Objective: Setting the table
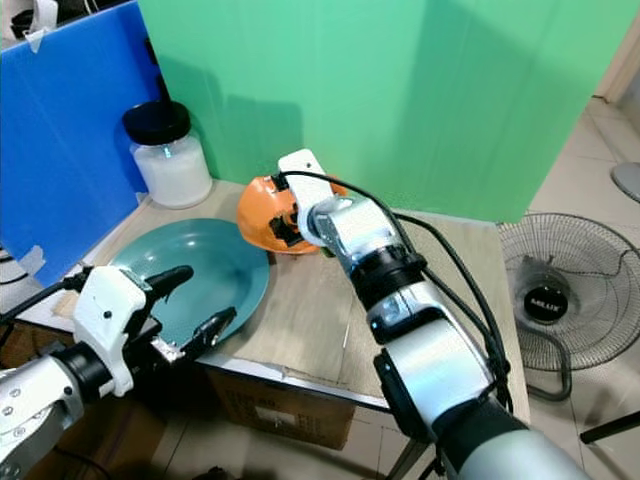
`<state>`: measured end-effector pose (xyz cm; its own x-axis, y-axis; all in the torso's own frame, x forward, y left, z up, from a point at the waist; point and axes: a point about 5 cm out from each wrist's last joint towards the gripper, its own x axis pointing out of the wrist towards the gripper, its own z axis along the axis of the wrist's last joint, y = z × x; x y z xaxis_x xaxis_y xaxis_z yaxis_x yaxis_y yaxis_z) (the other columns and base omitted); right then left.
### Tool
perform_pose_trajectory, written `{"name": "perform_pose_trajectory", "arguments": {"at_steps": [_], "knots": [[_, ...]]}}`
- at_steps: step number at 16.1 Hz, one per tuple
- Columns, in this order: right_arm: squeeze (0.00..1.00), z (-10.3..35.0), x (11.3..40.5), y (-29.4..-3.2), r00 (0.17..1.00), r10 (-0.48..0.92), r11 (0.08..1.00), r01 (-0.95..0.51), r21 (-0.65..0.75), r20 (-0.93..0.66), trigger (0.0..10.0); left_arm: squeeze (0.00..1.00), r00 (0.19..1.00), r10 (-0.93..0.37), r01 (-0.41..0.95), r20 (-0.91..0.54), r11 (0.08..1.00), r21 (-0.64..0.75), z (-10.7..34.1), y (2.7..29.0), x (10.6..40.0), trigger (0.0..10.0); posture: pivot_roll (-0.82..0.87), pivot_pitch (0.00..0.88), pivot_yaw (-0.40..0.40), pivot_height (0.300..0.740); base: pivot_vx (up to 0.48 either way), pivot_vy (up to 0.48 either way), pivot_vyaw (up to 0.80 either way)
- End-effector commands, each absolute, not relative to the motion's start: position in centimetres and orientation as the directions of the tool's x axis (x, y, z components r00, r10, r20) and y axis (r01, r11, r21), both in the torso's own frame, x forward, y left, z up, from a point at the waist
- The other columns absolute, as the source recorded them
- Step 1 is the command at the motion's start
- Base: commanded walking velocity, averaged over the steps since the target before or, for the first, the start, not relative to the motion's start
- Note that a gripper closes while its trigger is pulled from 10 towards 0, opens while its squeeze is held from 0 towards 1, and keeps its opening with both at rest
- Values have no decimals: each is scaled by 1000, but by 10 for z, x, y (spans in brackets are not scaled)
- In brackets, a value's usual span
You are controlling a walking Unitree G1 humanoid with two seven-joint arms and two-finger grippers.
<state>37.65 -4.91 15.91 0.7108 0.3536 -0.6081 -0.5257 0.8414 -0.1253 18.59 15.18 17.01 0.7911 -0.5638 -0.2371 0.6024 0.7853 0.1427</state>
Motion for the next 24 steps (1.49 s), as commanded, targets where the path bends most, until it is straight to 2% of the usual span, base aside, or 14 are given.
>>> {"name": "perform_pose_trajectory", "arguments": {"at_steps": [1, 2, 3, 8, 9, 11, 13, 14, 15, 16, 17, 20, 21, 24], "knots": [[0, 167, 380, -46, 723, 359, 837, -529, -139, -590, 1686, 0, 780, -579, 618, -236, 771, 150, 173, 150, 184, 10000, 19, 0, 41, 740, 0, 0, 0], [0, 168, 382, -47, 724, 349, 835, -528, -152, -595, 1176, 0, 779, -581, 620, -237, 770, 148, 173, 149, 184, 10000, 20, 0, 39, 740, 0, 0, 0], [0, 167, 383, -48, 724, 338, 835, -525, -163, -602, 157, 0, 777, -582, 621, -239, 770, 146, 173, 149, 183, 10000, 20, 0, 38, 740, 0, 0, 0], [0, 160, 386, -61, 693, 303, 833, -526, -171, -654, 0, 0, 764, -594, 636, -251, 760, 136, 171, 148, 181, 10000, 20, 0, 39, 740, 0, 0, 0], [0, 158, 386, -63, 681, 298, 831, -531, -170, -669, 588, 0, 760, -598, 640, -255, 756, 135, 171, 147, 181, 10000, 20, 0, 39, 740, 0, 0, 0], [0, 151, 384, -66, 647, 293, 818, -550, -166, -704, 2824, 0, 753, -604, 648, -260, 750, 133, 171, 147, 180, 10000, 19, 0, 41, 740, 0, 0, 0], [0, 149, 384, -68, 649, 284, 826, -539, -163, -706, 3569, 0, 752, -605, 649, -262, 749, 133, 171, 147, 180, 10000, 20, 0, 42, 740, 0, 0, 0], [0, 149, 384, -68, 647, 284, 826, -539, -162, -707, 3529, 0, 751, -605, 650, -263, 749, 133, 171, 147, 180, 10000, 20, 0, 42, 740, 0, 0, 0], [0, 149, 384, -68, 646, 285, 827, -539, -159, -708, 2549, 0, 751, -606, 650, -263, 748, 134, 171, 147, 180, 10000, 20, 0, 42, 740, 0, 0, 0], [0, 149, 384, -67, 644, 290, 826, -542, -155, -707, 2235, 0, 751, -605, 650, -263, 748, 135, 171, 147, 180, 10000, 20, 0, 42, 740, 0, 0, 0], [0, 150, 384, -66, 644, 294, 824, -545, -154, -706, 1373, 0, 752, -605, 650, -263, 748, 135, 171, 147, 180, 10000, 20, 0, 42, 740, 0, 0, 0], [0, 153, 385, -62, 643, 314, 817, -557, -146, -698, 667, 0, 751, -606, 651, -261, 747, 137, 172, 147, 180, 10000, 23, 0, 40, 740, 0, 0, 0], [0, 154, 385, -61, 643, 319, 814, -562, -146, -697, 0, 0, 751, -607, 651, -262, 746, 138, 172, 147, 179, 10000, 22, 0, 40, 740, 0, 0, 0], [0, 155, 386, -60, 643, 326, 809, -569, -147, -693, 0, 0, 751, -607, 651, -259, 746, 140, 172, 146, 180, 10000, 22, 0, 39, 740, 0, 0, 0]]}}
